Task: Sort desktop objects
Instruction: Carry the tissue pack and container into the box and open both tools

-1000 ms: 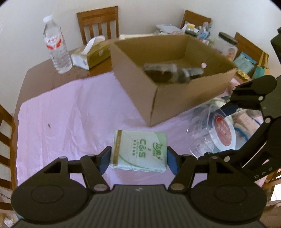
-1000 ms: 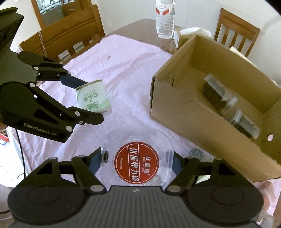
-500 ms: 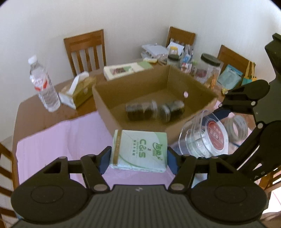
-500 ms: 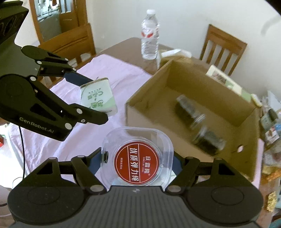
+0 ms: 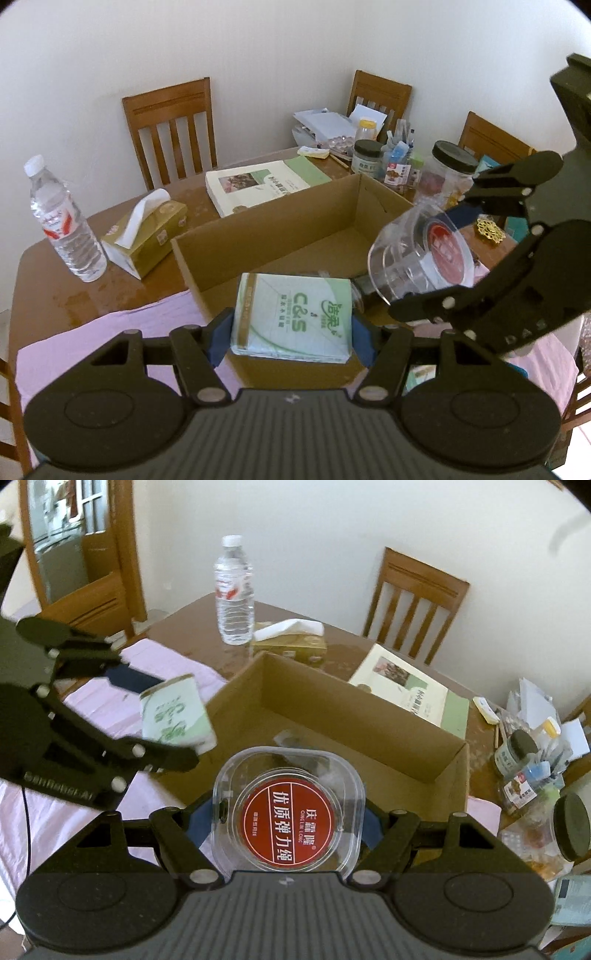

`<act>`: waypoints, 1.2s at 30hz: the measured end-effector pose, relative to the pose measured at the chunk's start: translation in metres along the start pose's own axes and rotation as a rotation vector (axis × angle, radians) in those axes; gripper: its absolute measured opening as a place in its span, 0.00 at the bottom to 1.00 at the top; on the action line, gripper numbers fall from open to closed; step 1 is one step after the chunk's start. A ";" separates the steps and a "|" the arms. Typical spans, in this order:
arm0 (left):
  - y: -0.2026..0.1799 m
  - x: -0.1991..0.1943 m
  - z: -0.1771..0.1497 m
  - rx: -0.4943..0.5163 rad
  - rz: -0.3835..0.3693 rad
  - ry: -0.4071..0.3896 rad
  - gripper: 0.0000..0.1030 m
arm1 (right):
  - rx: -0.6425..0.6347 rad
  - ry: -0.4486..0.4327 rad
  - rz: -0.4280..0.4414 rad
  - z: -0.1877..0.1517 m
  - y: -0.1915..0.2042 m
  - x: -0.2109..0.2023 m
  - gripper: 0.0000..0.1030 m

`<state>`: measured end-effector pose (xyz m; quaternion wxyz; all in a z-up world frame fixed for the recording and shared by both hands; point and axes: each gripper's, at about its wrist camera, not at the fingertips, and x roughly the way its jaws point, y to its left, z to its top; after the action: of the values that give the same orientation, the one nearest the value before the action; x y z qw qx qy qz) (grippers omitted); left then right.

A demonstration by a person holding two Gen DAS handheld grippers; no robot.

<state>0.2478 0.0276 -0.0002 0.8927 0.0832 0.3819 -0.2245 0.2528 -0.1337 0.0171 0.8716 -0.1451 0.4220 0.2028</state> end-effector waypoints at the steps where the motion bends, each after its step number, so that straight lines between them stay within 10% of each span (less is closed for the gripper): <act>1: 0.001 0.005 0.000 -0.002 0.004 0.007 0.63 | 0.006 0.007 -0.003 0.002 -0.004 0.005 0.78; 21: 0.015 0.014 -0.013 -0.050 0.072 0.071 0.85 | 0.038 0.141 0.093 -0.001 -0.010 0.061 0.81; 36: -0.016 -0.031 -0.037 -0.062 0.112 0.050 0.90 | 0.028 0.011 0.054 -0.023 -0.003 0.002 1.00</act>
<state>0.1971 0.0357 -0.0031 0.8960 0.0825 0.4058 -0.1603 0.2400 -0.1453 0.0015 0.8654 -0.1227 0.4333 0.2197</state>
